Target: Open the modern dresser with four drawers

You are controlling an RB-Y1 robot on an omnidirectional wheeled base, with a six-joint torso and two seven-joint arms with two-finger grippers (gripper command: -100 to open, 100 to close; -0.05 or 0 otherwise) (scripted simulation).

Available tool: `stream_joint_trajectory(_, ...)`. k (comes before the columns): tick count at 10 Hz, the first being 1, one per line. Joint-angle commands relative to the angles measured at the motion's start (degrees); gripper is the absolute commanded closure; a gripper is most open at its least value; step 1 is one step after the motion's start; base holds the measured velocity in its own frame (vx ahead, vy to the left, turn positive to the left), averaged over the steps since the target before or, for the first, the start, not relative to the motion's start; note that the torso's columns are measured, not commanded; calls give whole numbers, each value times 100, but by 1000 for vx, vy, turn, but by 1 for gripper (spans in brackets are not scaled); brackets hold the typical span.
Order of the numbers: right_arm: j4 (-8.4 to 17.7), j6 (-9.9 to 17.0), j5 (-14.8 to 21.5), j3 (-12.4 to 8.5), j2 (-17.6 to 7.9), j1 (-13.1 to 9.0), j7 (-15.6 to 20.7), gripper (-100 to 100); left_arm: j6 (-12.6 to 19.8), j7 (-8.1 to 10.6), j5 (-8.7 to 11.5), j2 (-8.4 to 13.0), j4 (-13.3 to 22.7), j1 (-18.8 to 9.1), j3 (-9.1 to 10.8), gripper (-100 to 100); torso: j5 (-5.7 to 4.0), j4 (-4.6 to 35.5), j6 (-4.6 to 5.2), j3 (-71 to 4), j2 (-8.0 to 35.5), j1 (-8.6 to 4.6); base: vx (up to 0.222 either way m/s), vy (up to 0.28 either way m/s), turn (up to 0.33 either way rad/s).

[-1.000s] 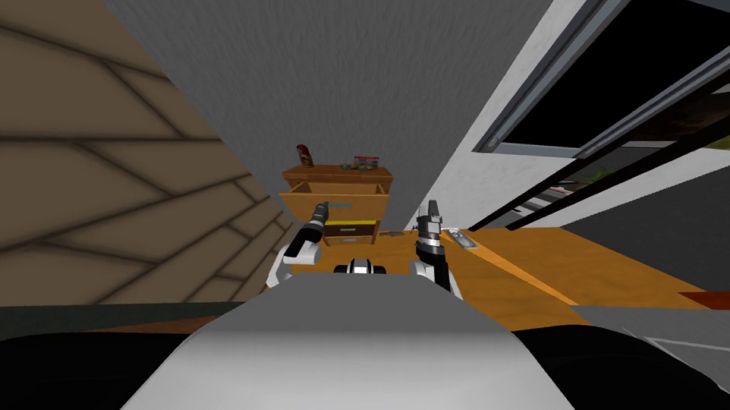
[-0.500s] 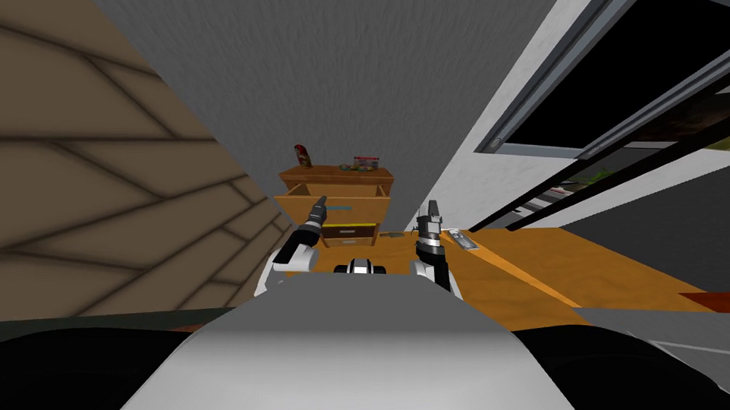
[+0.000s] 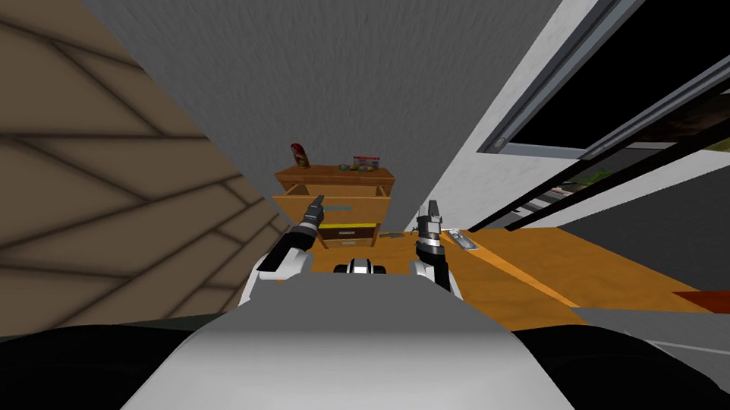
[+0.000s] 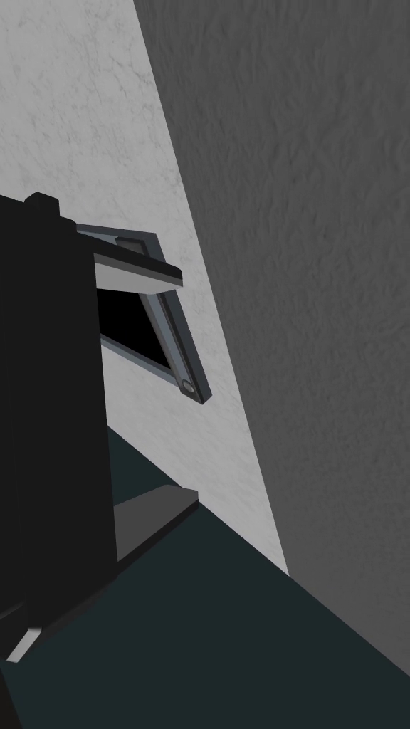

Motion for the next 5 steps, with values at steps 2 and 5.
stream_joint_trajectory(2, 0, 0, 0, 0, 0, 0, 0, 0, 213, -36, -28, -36, -250, 107, -71, -100, -11, 22, 0, 12, 27, -8, 26, 5, -4)
stream_joint_trajectory(5, 0, 0, 0, 0, 0, -1, 0, 0, 269, -39, -30, -37, -232, 127, -74, 0, 5, -7, 4, 6, 5, -1, 3, 1, 0)
